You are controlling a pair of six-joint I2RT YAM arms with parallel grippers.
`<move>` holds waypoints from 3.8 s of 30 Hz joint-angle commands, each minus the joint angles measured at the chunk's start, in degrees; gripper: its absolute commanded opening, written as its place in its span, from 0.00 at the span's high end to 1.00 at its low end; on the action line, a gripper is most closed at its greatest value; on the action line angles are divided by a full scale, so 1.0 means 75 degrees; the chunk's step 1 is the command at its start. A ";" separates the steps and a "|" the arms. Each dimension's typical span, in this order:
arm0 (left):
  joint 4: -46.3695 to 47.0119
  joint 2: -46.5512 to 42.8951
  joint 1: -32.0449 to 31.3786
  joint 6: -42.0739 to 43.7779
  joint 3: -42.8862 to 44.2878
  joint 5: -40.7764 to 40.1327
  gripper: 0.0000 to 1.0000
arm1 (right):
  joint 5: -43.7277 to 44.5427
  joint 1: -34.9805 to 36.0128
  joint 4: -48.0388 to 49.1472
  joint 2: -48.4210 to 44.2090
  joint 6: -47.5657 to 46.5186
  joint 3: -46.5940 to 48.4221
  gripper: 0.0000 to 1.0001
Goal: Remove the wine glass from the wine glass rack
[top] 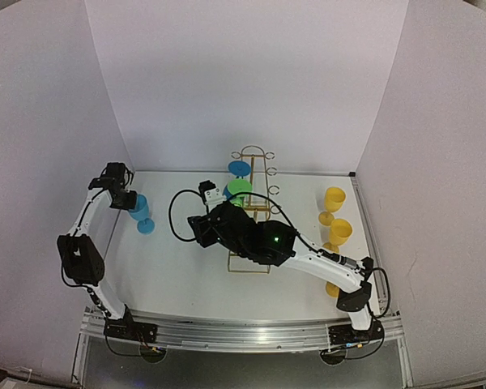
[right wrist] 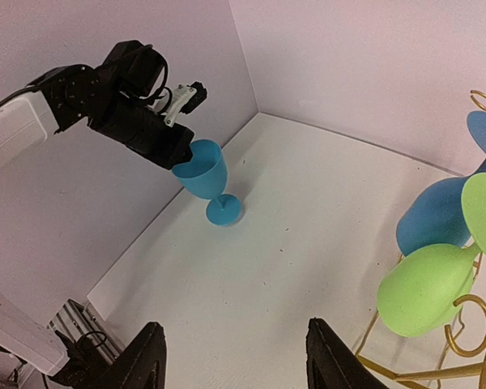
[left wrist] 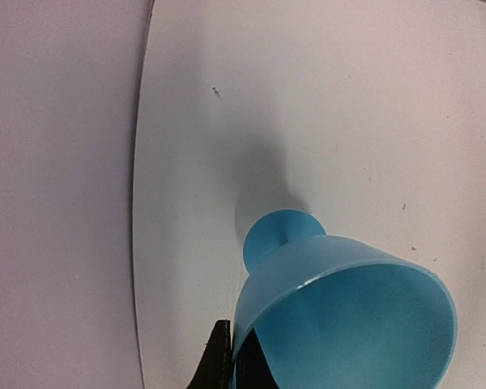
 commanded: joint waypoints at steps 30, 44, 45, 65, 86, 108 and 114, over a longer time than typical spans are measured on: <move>0.0568 0.0958 0.0473 0.0402 0.0844 0.0439 0.65 | 0.0309 0.0038 0.0218 -0.0451 -0.0355 -0.0428 0.40; 0.1500 -0.1189 0.0370 0.0068 0.0946 0.1852 0.37 | 0.0305 -0.0164 0.0218 -0.1046 -0.0428 -0.0786 0.36; 0.1534 -0.1387 0.0298 0.0073 0.0856 0.2187 0.36 | 0.0307 -0.0222 0.0221 -0.1170 -0.0383 -0.0899 0.36; 0.1112 -0.0973 -0.3086 -0.4786 0.2599 0.4662 0.23 | -0.1110 -0.2758 0.0123 -0.1920 0.1475 -0.1758 0.46; 0.1659 0.0780 -0.4408 -0.6756 0.3675 0.5083 0.38 | -0.1853 -0.3001 0.0132 -0.1102 0.2040 -0.1670 0.54; 0.1696 0.0963 -0.4557 -0.7023 0.3643 0.5149 0.57 | -0.1866 -0.3008 0.0132 -0.0840 0.2010 -0.1580 0.61; 0.1655 0.0962 -0.4556 -0.6948 0.3685 0.5104 0.61 | -0.1957 -0.3009 0.0129 -0.0770 0.2023 -0.1508 0.62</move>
